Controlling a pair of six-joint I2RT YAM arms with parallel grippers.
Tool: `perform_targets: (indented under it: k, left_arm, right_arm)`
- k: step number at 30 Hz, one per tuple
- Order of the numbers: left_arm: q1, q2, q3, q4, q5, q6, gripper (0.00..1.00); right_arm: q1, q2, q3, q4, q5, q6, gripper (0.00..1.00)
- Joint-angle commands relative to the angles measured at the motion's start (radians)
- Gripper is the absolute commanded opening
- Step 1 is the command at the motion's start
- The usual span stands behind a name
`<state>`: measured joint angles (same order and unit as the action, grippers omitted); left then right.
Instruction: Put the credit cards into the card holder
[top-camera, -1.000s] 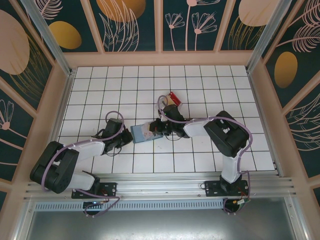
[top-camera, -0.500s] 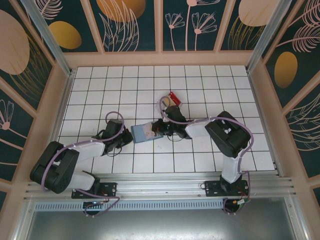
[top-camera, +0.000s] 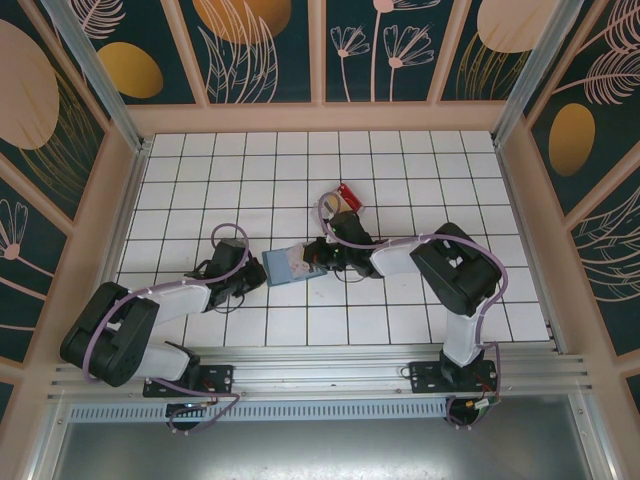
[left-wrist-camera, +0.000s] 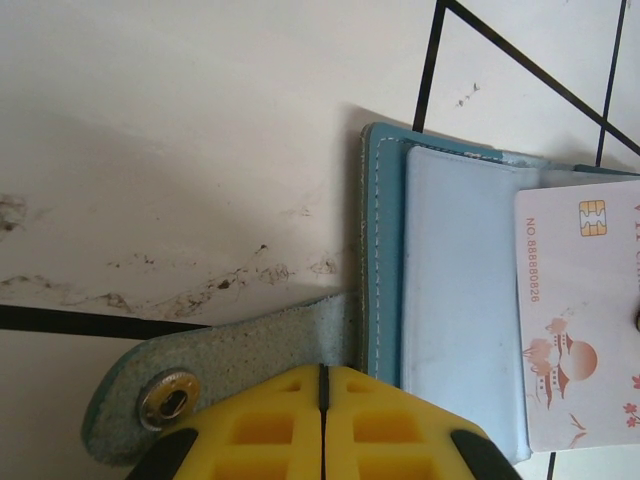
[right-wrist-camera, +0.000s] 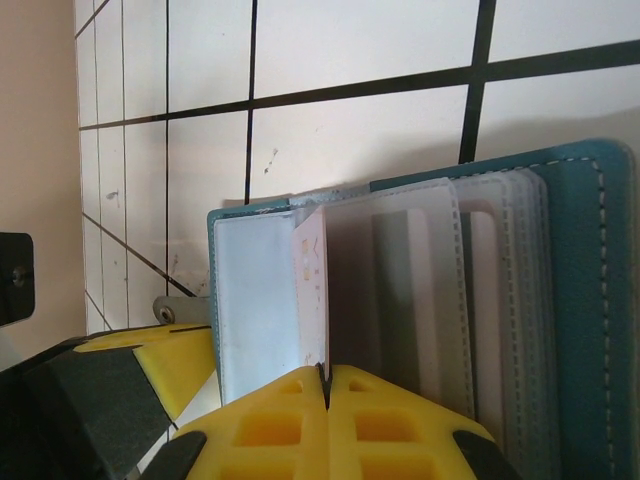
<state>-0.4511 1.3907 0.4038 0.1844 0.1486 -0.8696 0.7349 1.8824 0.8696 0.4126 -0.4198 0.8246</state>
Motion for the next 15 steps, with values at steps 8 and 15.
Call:
perform_targets:
  k: [8,15]
  left_arm:
    - [-0.040,0.045,-0.015,-0.009,0.075,-0.025,0.08]
    - [-0.049,0.050,-0.016,0.002,0.075,-0.032,0.08]
  right_arm:
    - [0.037,0.058,0.043,-0.013,0.037,-0.024,0.02]
    - [0.046,0.049,0.035,-0.019,0.041,-0.024,0.02]
